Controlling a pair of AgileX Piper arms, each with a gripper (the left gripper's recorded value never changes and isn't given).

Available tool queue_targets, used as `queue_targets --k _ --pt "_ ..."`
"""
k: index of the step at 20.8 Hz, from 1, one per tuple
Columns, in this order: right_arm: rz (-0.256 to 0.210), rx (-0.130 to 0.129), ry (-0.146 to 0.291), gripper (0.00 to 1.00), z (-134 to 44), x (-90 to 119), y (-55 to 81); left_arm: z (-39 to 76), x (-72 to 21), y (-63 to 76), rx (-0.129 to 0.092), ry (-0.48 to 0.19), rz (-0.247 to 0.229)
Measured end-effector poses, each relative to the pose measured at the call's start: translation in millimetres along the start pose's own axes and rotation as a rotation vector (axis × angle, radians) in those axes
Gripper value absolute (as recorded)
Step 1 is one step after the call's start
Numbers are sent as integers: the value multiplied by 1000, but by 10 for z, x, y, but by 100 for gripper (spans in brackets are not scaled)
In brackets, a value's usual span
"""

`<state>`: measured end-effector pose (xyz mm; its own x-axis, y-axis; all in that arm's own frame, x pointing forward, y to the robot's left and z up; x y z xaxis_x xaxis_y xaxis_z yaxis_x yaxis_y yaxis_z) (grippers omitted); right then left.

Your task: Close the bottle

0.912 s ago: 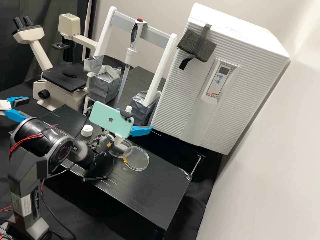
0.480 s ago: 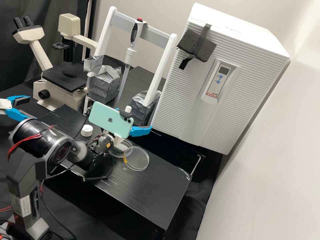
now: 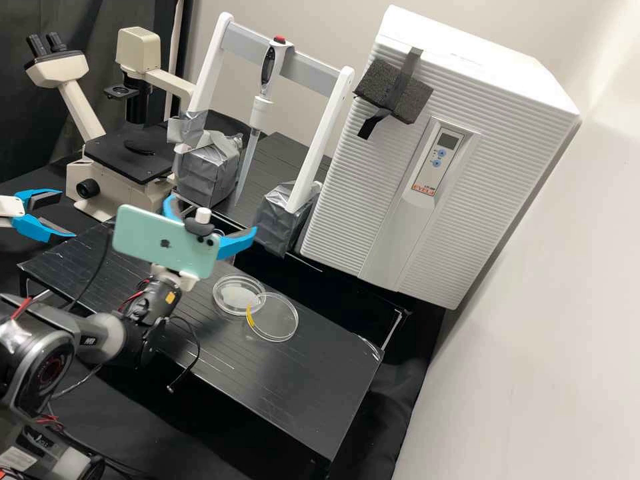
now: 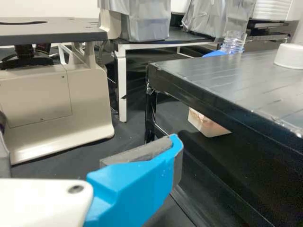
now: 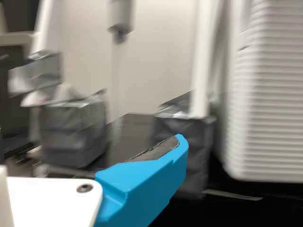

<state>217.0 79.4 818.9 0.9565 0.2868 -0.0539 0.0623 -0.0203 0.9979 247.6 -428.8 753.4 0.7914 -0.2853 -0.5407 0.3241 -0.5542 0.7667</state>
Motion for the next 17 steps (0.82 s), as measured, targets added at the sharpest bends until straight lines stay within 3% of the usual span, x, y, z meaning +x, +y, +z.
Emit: queue_targets --k 6,9,17 --pt "-157 16 27 100 -57 -171 -343 6 22 18 10 -10 3" --pt "-178 1 15 100 -48 -170 -414 11 24 17 11 -14 2" --pt "-193 4 -56 100 54 -139 -491 25 31 13 12 -20 0"
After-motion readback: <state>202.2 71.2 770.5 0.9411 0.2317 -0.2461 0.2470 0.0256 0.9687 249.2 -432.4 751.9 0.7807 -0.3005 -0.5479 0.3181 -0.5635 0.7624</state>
